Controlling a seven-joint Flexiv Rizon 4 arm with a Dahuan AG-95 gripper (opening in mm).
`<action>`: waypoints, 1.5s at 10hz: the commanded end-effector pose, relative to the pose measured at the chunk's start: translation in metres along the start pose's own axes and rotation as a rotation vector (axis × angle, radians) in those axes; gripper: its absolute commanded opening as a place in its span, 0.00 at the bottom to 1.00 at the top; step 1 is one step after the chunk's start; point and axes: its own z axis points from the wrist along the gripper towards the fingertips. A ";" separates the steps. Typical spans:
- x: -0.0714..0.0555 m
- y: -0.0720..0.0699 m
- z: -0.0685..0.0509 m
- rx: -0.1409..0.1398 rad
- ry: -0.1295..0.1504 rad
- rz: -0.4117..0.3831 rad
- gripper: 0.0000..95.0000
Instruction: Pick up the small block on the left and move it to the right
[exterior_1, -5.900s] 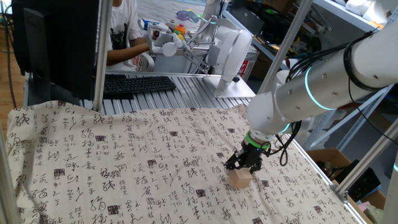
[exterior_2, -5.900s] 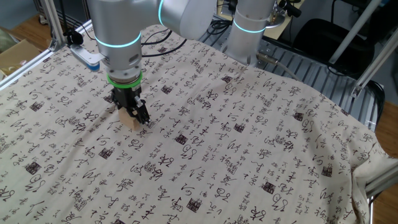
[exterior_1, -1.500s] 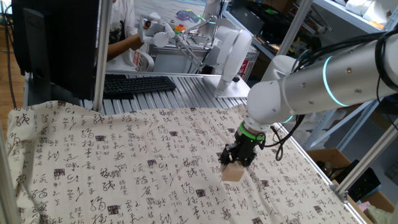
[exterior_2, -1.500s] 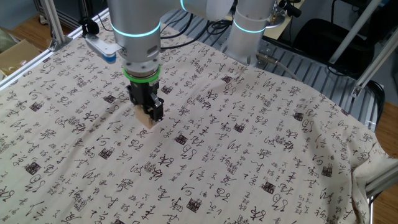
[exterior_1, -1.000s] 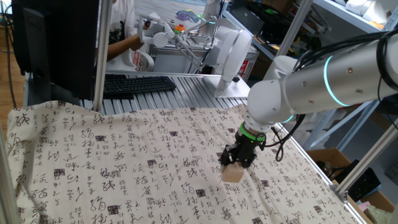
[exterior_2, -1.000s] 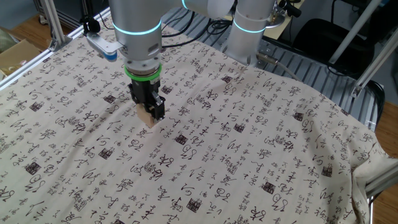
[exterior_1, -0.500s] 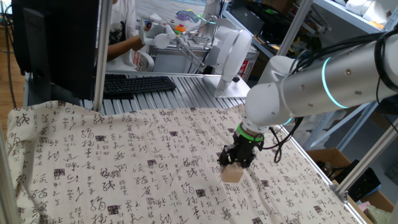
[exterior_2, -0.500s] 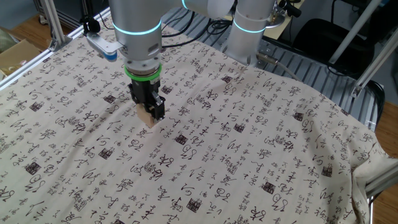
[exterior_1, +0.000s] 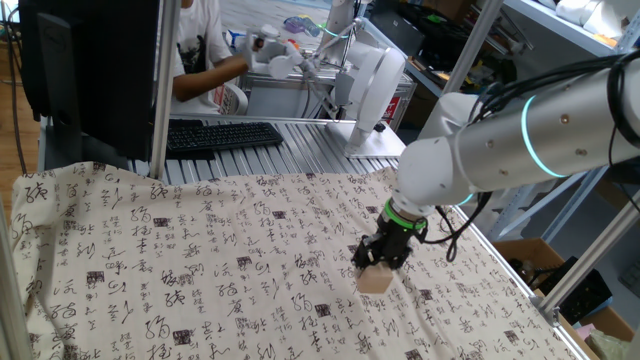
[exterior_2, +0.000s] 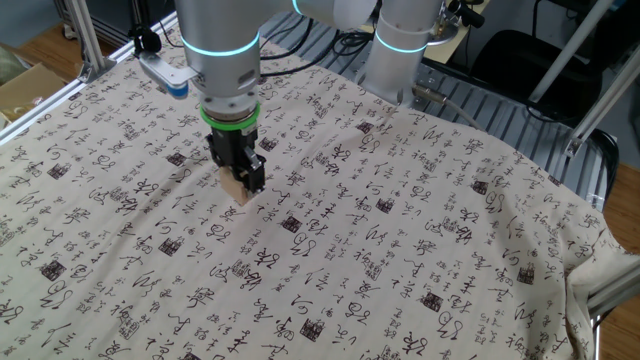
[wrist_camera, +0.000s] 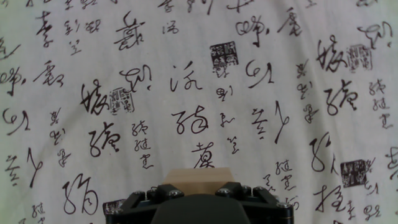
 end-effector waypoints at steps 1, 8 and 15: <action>0.000 0.000 0.000 0.004 0.011 -0.053 0.00; 0.000 0.000 0.000 -0.013 0.028 -0.067 0.00; 0.015 0.042 0.001 -0.042 0.038 -0.006 0.00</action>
